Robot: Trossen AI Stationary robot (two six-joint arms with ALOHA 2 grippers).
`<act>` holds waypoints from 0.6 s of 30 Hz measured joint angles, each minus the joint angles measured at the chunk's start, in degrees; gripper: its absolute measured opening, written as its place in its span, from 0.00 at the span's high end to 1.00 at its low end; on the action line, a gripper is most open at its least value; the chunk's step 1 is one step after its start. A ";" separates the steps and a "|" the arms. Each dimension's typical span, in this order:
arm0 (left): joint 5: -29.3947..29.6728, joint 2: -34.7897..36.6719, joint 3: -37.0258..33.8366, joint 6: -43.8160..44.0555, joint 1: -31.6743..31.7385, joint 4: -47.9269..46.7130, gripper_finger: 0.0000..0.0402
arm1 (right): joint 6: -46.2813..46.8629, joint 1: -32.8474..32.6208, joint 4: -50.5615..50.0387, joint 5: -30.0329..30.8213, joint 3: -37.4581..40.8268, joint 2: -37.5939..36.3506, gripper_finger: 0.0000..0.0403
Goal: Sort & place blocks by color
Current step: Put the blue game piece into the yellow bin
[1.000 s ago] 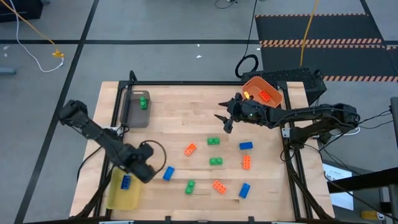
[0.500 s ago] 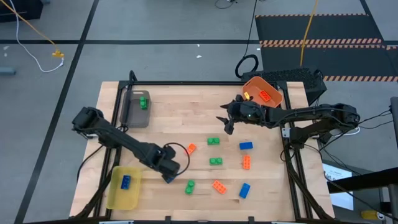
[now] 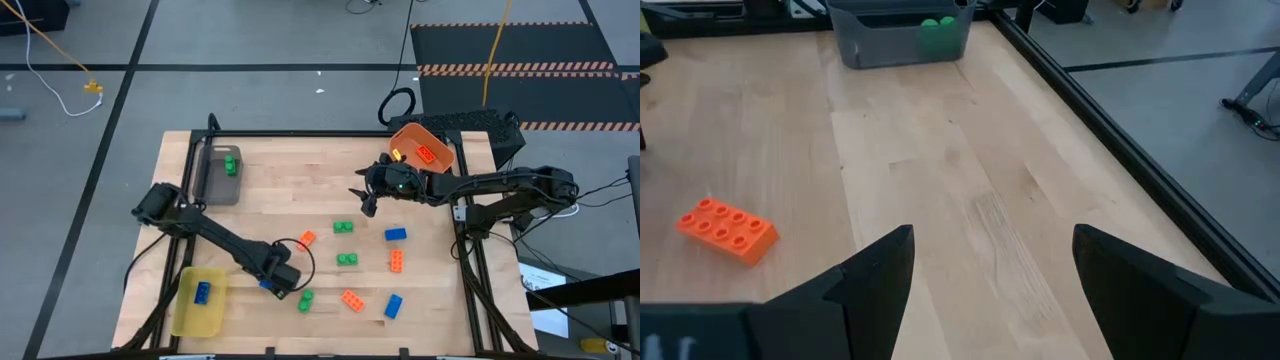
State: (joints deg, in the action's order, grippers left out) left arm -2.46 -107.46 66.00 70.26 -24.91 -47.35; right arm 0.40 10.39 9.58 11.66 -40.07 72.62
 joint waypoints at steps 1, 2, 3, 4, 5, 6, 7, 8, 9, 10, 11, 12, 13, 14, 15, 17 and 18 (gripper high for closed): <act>-0.21 -0.43 0.07 -0.45 0.02 0.39 0.18 | 0.00 0.00 0.00 0.00 0.00 0.00 0.35; -0.28 -0.64 0.11 -0.93 0.02 0.44 0.18 | 0.00 0.00 0.00 -0.01 0.00 0.00 0.35; -0.27 -0.97 0.11 -1.40 0.02 0.39 0.18 | 0.00 0.00 -0.01 -0.01 0.00 0.00 0.35; -0.27 -1.25 0.11 -1.77 0.02 0.30 0.19 | 0.00 0.00 0.00 0.00 0.00 0.00 0.35; -0.28 -1.27 0.11 -2.07 0.02 0.14 0.20 | 0.00 0.00 0.00 -0.01 0.00 0.02 0.35; -0.28 -1.21 0.13 -2.36 0.02 -0.11 0.21 | 0.00 0.00 0.00 0.00 0.00 0.00 0.35; -0.28 -0.99 0.13 -2.75 0.02 -0.34 0.24 | 0.00 0.00 0.00 0.00 0.00 0.00 0.35; -0.29 -0.90 0.17 -3.18 0.02 -0.46 0.27 | 0.00 0.00 0.00 0.00 0.00 0.00 0.35; -0.33 -0.90 0.15 -3.52 0.02 -0.48 0.31 | 0.00 0.00 0.00 0.00 0.00 0.00 0.35; -0.41 -0.92 0.15 -3.75 0.00 -0.46 0.35 | 0.00 0.00 0.00 0.03 0.00 0.00 0.35; -0.66 -0.92 0.15 -4.07 -0.02 -0.48 0.40 | 0.00 0.00 0.01 0.05 0.00 0.00 0.35; -1.11 -0.92 0.14 -4.62 0.00 -0.58 0.45 | 0.00 0.00 0.02 0.07 0.00 0.00 0.35; -1.55 -0.94 0.12 -5.23 0.02 -0.68 0.52 | 0.00 0.00 0.06 0.07 0.00 0.01 0.35; -1.84 -0.94 0.10 -5.87 0.02 -0.82 0.58 | 0.00 0.00 0.10 0.07 0.00 0.01 0.35; -1.99 -0.97 0.09 -6.51 0.02 -0.92 0.64 | 0.02 0.00 0.19 0.07 0.00 0.00 0.35; -2.56 -0.81 0.06 -7.95 0.08 -1.19 0.65 | 0.52 0.00 0.31 0.08 0.00 0.00 0.35; -3.10 -0.15 -0.03 -8.67 0.29 -1.76 0.65 | 0.92 0.00 0.28 0.07 0.00 0.00 0.35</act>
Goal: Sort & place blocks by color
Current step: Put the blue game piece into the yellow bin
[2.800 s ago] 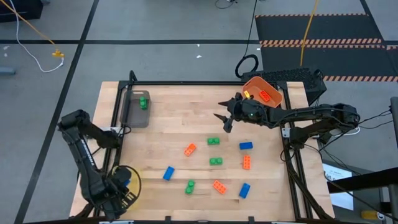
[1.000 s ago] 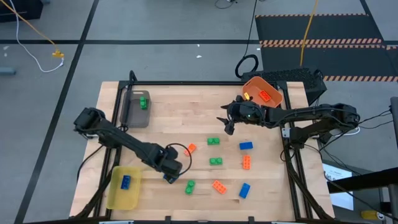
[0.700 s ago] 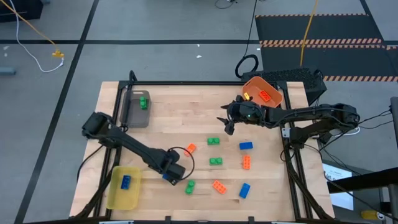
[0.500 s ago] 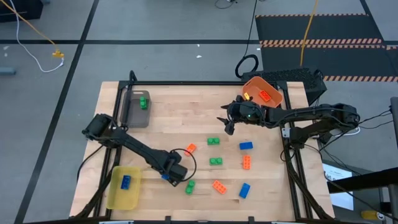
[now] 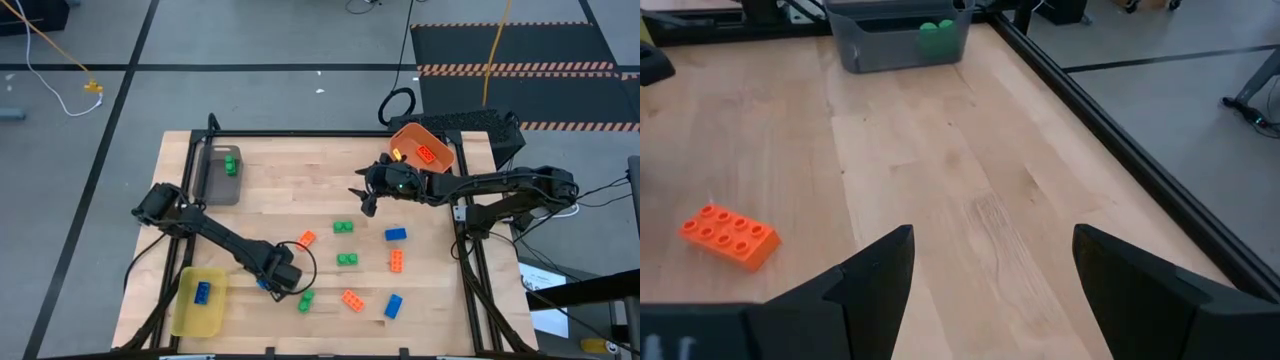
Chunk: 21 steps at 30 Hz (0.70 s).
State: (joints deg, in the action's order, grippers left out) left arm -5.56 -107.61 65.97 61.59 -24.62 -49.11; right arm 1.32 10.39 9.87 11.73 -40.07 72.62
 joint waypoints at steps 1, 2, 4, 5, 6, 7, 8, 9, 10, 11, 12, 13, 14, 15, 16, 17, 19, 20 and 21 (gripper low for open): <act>-0.72 0.45 -0.08 -0.69 0.02 -0.51 0.65 | 0.48 0.00 -0.03 -0.02 0.00 0.00 0.35; -2.47 0.71 -0.11 -1.24 0.12 -1.94 0.65 | 1.03 -0.06 -0.09 -0.04 0.00 0.00 0.35; -5.21 2.84 -0.52 -2.02 0.10 -6.12 0.65 | 1.36 -0.43 -0.49 -0.01 0.00 0.00 0.35; -6.17 4.60 -0.42 -1.95 0.11 -7.94 0.65 | 1.24 -0.70 -0.77 0.00 0.00 0.00 0.35; -6.46 6.30 0.00 -1.50 0.13 -9.60 0.65 | 1.03 -0.97 -0.79 -0.01 0.00 0.00 0.35; -6.29 8.04 0.11 -0.76 0.01 -11.23 0.65 | 0.95 -1.14 -0.76 0.00 0.00 0.00 0.35; -5.63 9.84 0.07 0.30 -0.28 -12.66 0.65 | 0.88 -1.32 -0.75 0.00 0.00 0.00 0.35; -4.73 11.54 -0.09 1.53 -0.57 -13.60 0.65 | 0.85 -1.38 -0.61 0.00 0.00 0.00 0.35; -4.41 13.45 -0.10 2.93 -0.74 -13.98 0.65 | 0.85 -1.44 -0.46 0.04 0.00 0.00 0.35; -3.55 15.44 -0.03 4.29 -1.12 -13.75 0.65 | 0.85 -1.49 -0.44 0.08 0.00 0.00 0.35; -2.32 17.40 0.05 5.58 -1.57 -13.54 0.65 | 0.85 -1.49 -0.43 0.11 0.00 0.00 0.35; -1.15 19.00 0.06 6.81 -2.09 -13.83 0.65 | 0.85 -1.49 -0.33 0.11 0.00 0.01 0.35; -0.15 20.29 0.07 8.10 -2.55 -14.15 0.65 | 0.85 -1.49 -0.26 0.11 0.00 0.00 0.35; 0.32 21.42 0.07 9.63 -3.14 -14.91 0.65 | 0.85 -1.49 -0.31 0.11 0.00 0.00 0.35; 1.07 22.37 0.07 11.43 -4.19 -15.51 0.65 | 0.88 -1.49 -0.43 0.11 0.00 0.00 0.35; 1.35 23.26 0.07 13.38 -5.47 -16.47 0.65 | 0.89 -1.51 -0.50 0.11 0.00 0.00 0.35; 1.27 24.26 0.13 17.33 -8.24 -19.60 0.65 | 0.85 -1.51 -0.59 0.12 0.00 0.01 0.35; 1.12 24.29 0.13 19.22 -9.68 -21.26 0.65 | 0.85 -1.51 -0.80 0.13 0.00 0.00 0.35; 0.93 24.12 0.12 21.01 -11.13 -22.09 0.65 | 0.85 -1.51 -1.05 0.13 0.00 0.00 0.35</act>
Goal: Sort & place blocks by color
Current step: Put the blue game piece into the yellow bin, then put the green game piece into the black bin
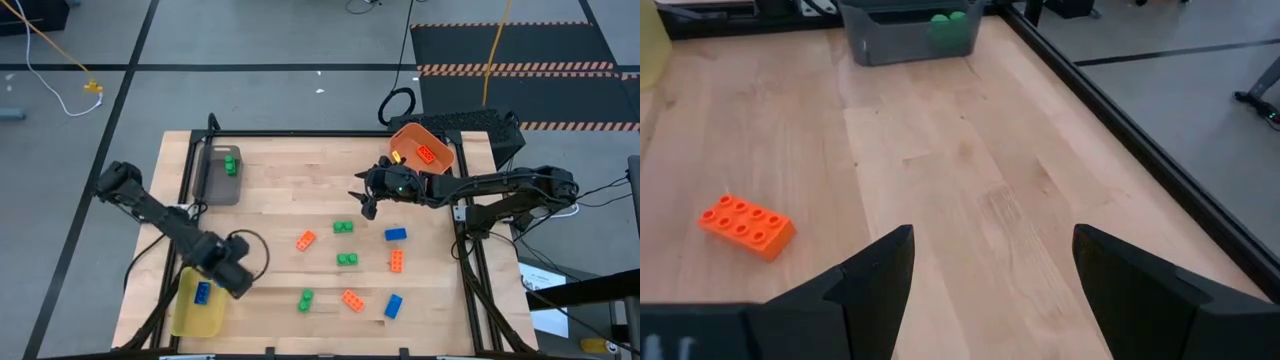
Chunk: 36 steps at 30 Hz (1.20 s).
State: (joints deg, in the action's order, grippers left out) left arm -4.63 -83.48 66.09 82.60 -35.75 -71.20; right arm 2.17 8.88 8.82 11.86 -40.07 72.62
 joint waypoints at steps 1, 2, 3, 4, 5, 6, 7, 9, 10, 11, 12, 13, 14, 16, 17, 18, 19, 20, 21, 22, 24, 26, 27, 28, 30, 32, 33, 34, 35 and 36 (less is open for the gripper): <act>-0.18 -0.11 0.00 1.66 -1.55 -0.42 0.65 | 0.00 0.00 -0.10 0.00 0.00 0.00 0.35; -0.32 -0.13 0.00 3.22 -2.92 -0.70 0.65 | 0.01 0.00 -0.11 0.02 0.00 0.00 0.35; -0.43 -0.12 0.00 4.81 -4.22 -0.80 0.65 | 0.00 0.00 -0.11 0.02 0.00 0.00 0.35; -0.64 -0.14 0.00 6.38 -5.41 -0.76 0.65 | 0.02 0.00 -0.11 0.02 0.00 0.00 0.35; -0.75 -0.20 0.00 8.17 -6.56 -0.71 0.65 | 0.00 0.00 -0.11 0.02 0.00 0.00 0.35; -0.68 -0.24 0.00 10.05 -7.58 -1.00 0.65 | 0.00 0.00 -0.06 0.02 0.00 0.00 0.35; -0.60 -0.21 0.00 11.94 -8.55 -1.66 0.65 | 0.01 0.00 0.05 0.02 0.00 0.00 0.35; -0.49 -0.17 -0.09 15.53 -10.42 -3.38 0.65 | 0.13 0.00 0.09 0.04 0.00 0.00 0.35; -1.07 -0.17 -0.33 17.26 -11.27 -3.68 0.65 | 0.13 0.00 0.08 0.04 0.00 0.00 0.35; -1.82 -0.17 -0.61 18.82 -12.02 -4.14 0.65 | 0.13 0.00 0.11 0.04 0.00 0.00 0.35; -2.86 -0.17 -1.00 20.27 -12.75 -4.54 0.65 | 0.15 0.00 0.12 0.04 0.00 0.01 0.35; -3.79 -0.17 -1.43 21.60 -13.58 -4.68 0.65 | 0.19 0.00 0.12 0.03 0.00 0.00 0.35; -4.61 -0.17 -1.95 22.71 -14.30 -4.36 0.65 | 0.49 0.00 0.13 0.03 0.00 0.00 0.35; -5.82 -0.17 -3.10 24.41 -15.53 -2.48 0.65 | 1.28 0.00 0.13 0.04 0.00 0.00 0.35; -5.93 -0.17 -3.57 24.88 -15.99 -1.43 0.65 | 1.46 0.00 0.15 0.04 0.00 0.00 0.35; -6.02 -0.17 -3.94 25.19 -16.32 -0.62 0.65 | 1.46 0.00 0.15 0.04 0.00 0.00 0.35; -6.06 -0.17 -4.18 25.33 -16.59 -0.25 0.65 | 1.49 0.00 0.15 0.04 0.00 0.00 0.35; -6.03 -0.17 -4.47 25.15 -16.67 0.22 0.65 | 1.61 0.00 0.15 0.04 0.00 0.00 0.35; -6.02 -0.17 -4.73 24.71 -16.67 0.77 0.65 | 1.66 0.00 0.17 0.04 0.00 0.00 0.35; -6.01 -0.17 -4.99 24.14 -16.67 1.20 0.65 | 1.66 0.00 0.19 0.04 0.00 0.00 0.35; -5.98 -0.17 -5.49 23.09 -16.67 1.15 0.61 | 1.64 0.00 0.69 0.04 0.00 0.00 0.35; -6.00 -0.15 -6.09 22.51 -16.67 1.12 0.52 | 1.58 0.00 1.35 0.04 0.00 0.01 0.35; -5.98 -0.15 -6.47 22.33 -16.67 1.14 0.46 | 1.56 0.00 1.78 0.03 0.00 0.02 0.35; -5.98 -0.15 -6.88 22.06 -16.67 1.10 0.41 | 1.54 0.00 2.33 0.04 0.00 0.02 0.35; -6.04 -0.15 -7.44 21.86 -16.67 1.10 0.30 | 1.44 0.00 3.38 0.03 0.00 0.02 0.35; -6.09 -0.15 -7.54 21.11 -16.67 0.89 0.21 | 1.33 0.00 3.65 0.02 0.00 0.02 0.35; -6.11 -0.14 -7.54 20.42 -16.51 0.76 0.17 | 1.30 0.00 3.63 0.02 0.00 0.02 0.35; -6.17 -0.09 -7.54 19.58 -16.18 0.75 0.14 | 1.28 0.00 3.63 0.02 0.00 0.02 0.35; -6.31 0.06 -7.54 18.68 -15.70 0.75 0.11 | 1.27 0.00 3.63 0.02 0.00 0.02 0.35; -6.31 0.47 -7.54 17.84 -15.14 0.75 0.09 | 1.27 0.00 3.63 0.02 0.00 0.02 0.35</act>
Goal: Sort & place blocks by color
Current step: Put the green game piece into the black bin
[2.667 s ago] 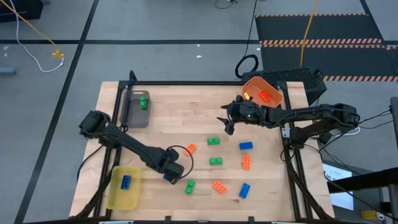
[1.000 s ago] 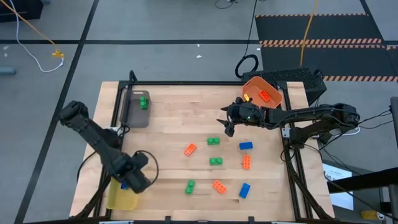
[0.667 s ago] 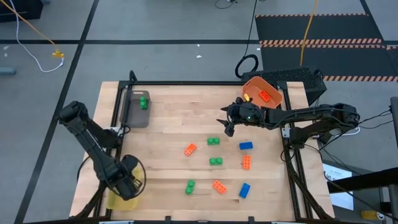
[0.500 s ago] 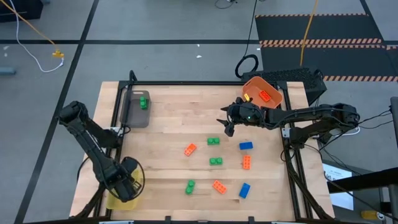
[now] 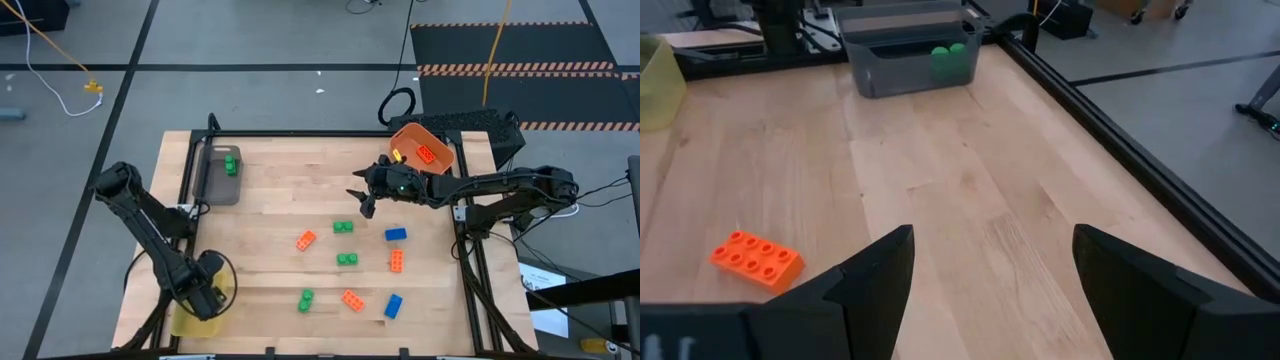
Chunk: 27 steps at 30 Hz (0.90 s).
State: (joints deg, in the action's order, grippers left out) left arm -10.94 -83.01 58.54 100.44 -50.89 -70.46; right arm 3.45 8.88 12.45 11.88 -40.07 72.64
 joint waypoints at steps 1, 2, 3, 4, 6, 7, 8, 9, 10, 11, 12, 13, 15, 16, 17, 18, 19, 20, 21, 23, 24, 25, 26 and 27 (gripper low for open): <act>0.04 0.59 0.00 -0.99 0.70 0.00 0.08 | 0.14 0.00 0.00 0.00 0.00 0.00 0.35; 0.24 1.30 0.00 -2.11 1.70 0.00 0.07 | 0.36 0.00 -0.02 -0.04 0.00 0.00 0.35; 1.07 1.95 0.00 -3.20 2.73 -0.13 0.07 | 0.45 0.00 -0.02 -0.11 0.00 0.00 0.35; 2.48 2.66 0.00 -4.58 3.79 -0.26 0.06 | 0.47 0.00 -0.02 -0.11 0.00 0.00 0.35; 6.59 4.36 0.00 -7.22 5.98 -1.02 0.06 | 0.43 0.00 -0.04 -0.13 0.00 0.00 0.35; 8.79 5.13 0.00 -8.68 7.23 -1.58 0.06 | 0.39 0.00 -0.04 -0.13 0.00 0.00 0.35; 10.76 5.65 0.00 -10.38 8.59 -2.04 0.06 | 0.30 0.00 -0.06 -0.13 0.00 0.00 0.35; 12.63 5.92 0.00 -12.23 9.97 -2.25 0.06 | 0.18 0.00 -0.18 -0.14 0.00 0.00 0.35; 14.46 6.04 0.00 -14.37 11.31 -2.23 0.06 | 0.11 0.00 -0.32 -0.16 0.00 0.00 0.35; 16.12 6.13 0.00 -16.54 12.65 -2.23 0.06 | 0.12 0.00 -0.47 -0.17 0.00 0.00 0.35; 17.66 6.17 0.00 -18.92 14.09 -2.19 0.06 | 0.30 0.00 -0.74 -0.20 0.00 0.00 0.35; 19.11 6.20 0.00 -21.40 15.51 -1.80 0.06 | 0.52 0.00 -1.02 -0.28 0.00 0.00 0.35; 21.76 6.15 0.00 -26.15 18.49 0.31 0.06 | 1.24 0.00 -1.39 -1.67 0.00 0.00 0.35; 23.08 6.15 0.00 -28.18 19.97 1.77 0.06 | 1.57 0.00 -1.56 -2.11 0.00 0.00 0.35; 24.47 6.15 0.00 -30.06 21.37 3.56 0.06 | 1.80 0.00 -1.78 -2.90 0.00 0.00 0.35; 25.80 6.15 0.00 -31.91 22.59 5.43 0.06 | 2.08 -0.07 -2.19 -3.37 0.00 0.00 0.35; 27.03 6.15 0.00 -34.05 23.68 7.39 0.06 | 2.47 -0.26 -2.81 -3.67 0.00 0.00 0.35; 28.28 6.15 0.00 -36.39 24.61 9.27 0.06 | 2.78 -0.43 -3.53 -4.03 0.00 0.00 0.35; 29.45 6.14 0.00 -39.01 25.55 11.17 0.06 | 2.82 -0.58 -4.32 -4.34 0.00 0.00 0.35; 31.70 5.33 0.02 -43.79 27.79 15.62 0.06 | 2.24 -0.79 -5.55 -4.42 0.00 0.02 0.35; 32.77 4.69 0.02 -45.57 29.05 18.08 0.06 | 1.80 -0.79 -5.83 -4.42 0.00 0.02 0.35; 34.03 4.03 0.02 -46.31 30.19 19.96 0.06 | 1.66 -0.76 -5.90 -4.37 0.00 0.04 0.35; 34.75 3.34 0.02 -46.84 31.41 21.58 0.06 | 1.81 -0.76 -5.86 -4.37 0.00 0.04 0.35; 35.16 2.61 0.02 -47.73 32.50 23.63 0.06 | 2.28 -0.76 -5.82 -4.32 0.00 0.04 0.35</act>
State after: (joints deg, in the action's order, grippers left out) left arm 24.22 -80.40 58.57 52.70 -18.38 -46.83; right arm 5.73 8.12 6.63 7.56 -40.07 72.69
